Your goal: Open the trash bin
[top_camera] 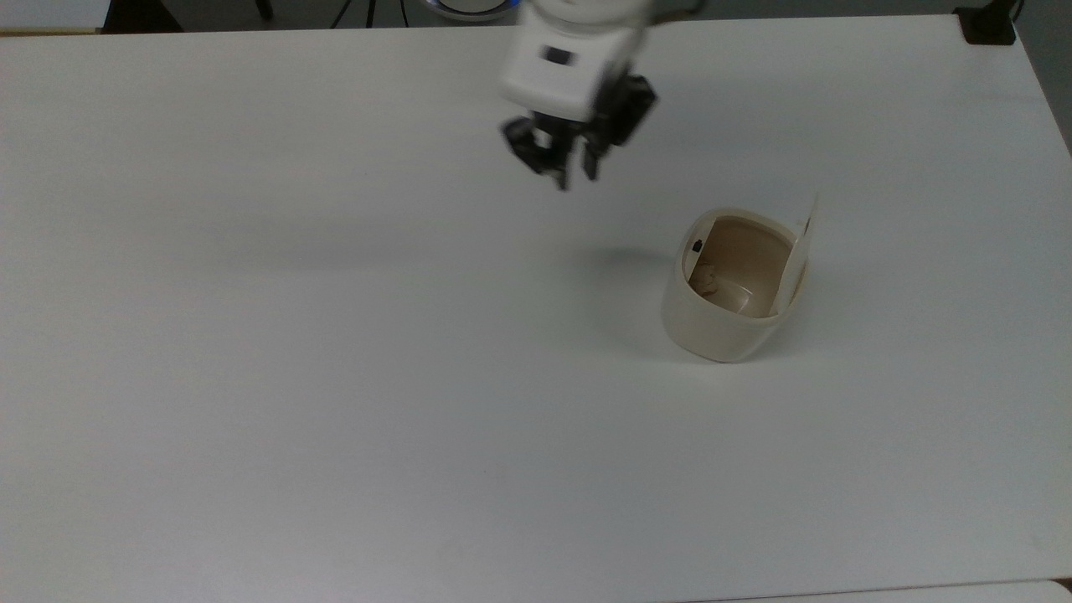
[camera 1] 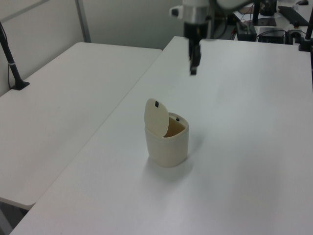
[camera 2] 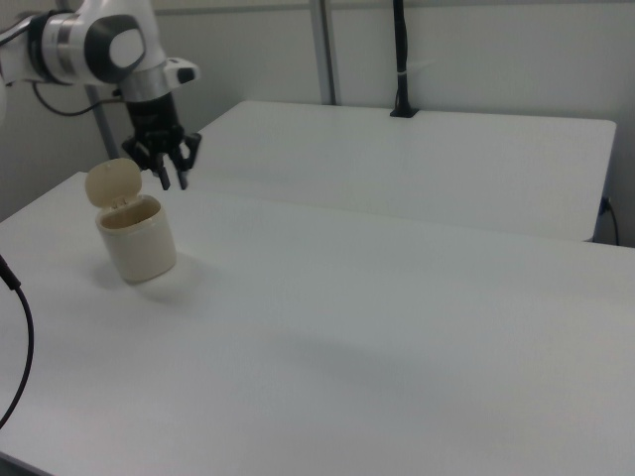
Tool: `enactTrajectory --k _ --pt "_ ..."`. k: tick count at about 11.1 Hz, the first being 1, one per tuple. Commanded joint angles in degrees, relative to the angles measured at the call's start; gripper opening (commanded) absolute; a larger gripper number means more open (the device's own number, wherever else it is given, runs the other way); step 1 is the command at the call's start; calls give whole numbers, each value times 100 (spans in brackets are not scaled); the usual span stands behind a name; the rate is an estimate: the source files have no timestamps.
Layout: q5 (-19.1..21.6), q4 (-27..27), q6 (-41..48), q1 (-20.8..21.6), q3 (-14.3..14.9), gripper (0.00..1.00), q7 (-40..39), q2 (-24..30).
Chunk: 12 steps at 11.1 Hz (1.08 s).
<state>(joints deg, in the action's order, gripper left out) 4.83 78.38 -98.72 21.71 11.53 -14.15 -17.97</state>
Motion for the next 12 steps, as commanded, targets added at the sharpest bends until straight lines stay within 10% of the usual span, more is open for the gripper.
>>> enactTrajectory --k 1,12 --pt "-96 186 1001 -771 -37 100 210 548" --pt "-623 239 601 -1898 33 100 1485 803"
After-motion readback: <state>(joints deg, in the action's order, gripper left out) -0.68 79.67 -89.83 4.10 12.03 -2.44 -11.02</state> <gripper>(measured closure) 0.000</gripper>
